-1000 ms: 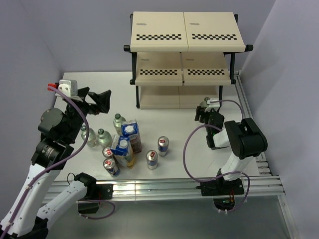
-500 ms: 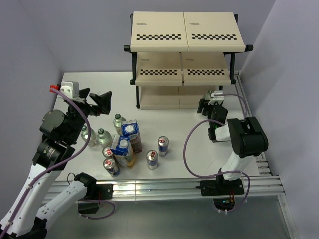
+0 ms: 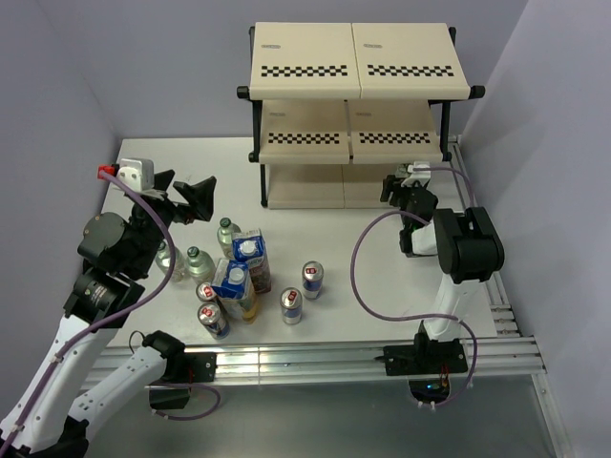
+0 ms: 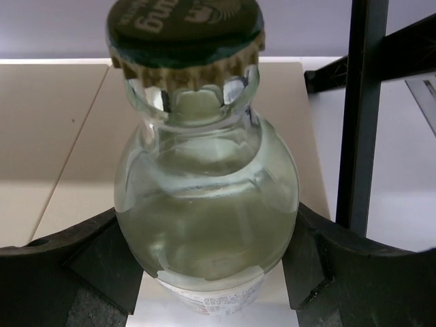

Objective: Place and organize the beverage onto the shelf
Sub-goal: Place the drink on the shelf.

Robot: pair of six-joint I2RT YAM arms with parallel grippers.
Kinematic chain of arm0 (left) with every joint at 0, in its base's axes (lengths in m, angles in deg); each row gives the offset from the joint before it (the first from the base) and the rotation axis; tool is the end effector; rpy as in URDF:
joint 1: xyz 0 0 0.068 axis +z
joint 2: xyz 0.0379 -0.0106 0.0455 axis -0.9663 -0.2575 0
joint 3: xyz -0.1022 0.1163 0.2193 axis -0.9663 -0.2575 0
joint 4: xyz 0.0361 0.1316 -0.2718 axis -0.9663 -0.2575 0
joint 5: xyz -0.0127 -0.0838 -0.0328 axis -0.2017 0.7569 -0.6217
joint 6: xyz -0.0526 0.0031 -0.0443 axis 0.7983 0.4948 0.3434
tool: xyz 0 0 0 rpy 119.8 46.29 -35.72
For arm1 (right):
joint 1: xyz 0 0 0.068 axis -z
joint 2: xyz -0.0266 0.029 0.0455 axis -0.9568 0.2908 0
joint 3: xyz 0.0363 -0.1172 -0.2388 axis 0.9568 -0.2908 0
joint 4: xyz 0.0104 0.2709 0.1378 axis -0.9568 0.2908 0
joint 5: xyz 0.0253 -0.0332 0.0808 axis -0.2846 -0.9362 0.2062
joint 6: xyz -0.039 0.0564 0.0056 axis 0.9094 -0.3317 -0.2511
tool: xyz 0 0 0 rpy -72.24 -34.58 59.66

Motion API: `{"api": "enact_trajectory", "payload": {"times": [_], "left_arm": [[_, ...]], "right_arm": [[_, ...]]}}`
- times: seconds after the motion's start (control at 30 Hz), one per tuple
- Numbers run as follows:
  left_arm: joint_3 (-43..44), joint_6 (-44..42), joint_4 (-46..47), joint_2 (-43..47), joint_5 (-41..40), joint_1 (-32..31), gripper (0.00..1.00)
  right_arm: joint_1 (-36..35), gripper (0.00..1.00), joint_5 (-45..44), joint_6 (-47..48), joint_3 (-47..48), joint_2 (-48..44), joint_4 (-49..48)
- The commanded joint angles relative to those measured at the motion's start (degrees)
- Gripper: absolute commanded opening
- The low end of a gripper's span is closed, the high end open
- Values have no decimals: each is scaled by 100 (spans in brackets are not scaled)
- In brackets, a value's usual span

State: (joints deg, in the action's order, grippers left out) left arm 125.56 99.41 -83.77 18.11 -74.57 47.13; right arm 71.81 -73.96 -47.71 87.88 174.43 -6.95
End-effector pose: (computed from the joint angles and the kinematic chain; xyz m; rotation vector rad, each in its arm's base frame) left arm 0.1844 -0.0863 0.4466 0.0572 1.4406 -0.4306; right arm 0.3807 0.0097 0.1042 -0.0406 1.5965 0.0271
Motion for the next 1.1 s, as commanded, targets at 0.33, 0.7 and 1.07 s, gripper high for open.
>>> {"api": "enact_trajectory", "payload": {"times": [0.33, 0.7, 1.07], "left_arm": [[-36, -134, 299, 20, -112, -62, 99], [-54, -116, 325, -42, -86, -62, 100], [-124, -107, 387, 46, -68, -62, 99]], "right_arm": [[241, 0, 261, 162, 776, 475, -2872], [427, 0, 147, 4, 988, 809, -3048], [435, 0, -161, 223, 1312, 1240, -3188]]}}
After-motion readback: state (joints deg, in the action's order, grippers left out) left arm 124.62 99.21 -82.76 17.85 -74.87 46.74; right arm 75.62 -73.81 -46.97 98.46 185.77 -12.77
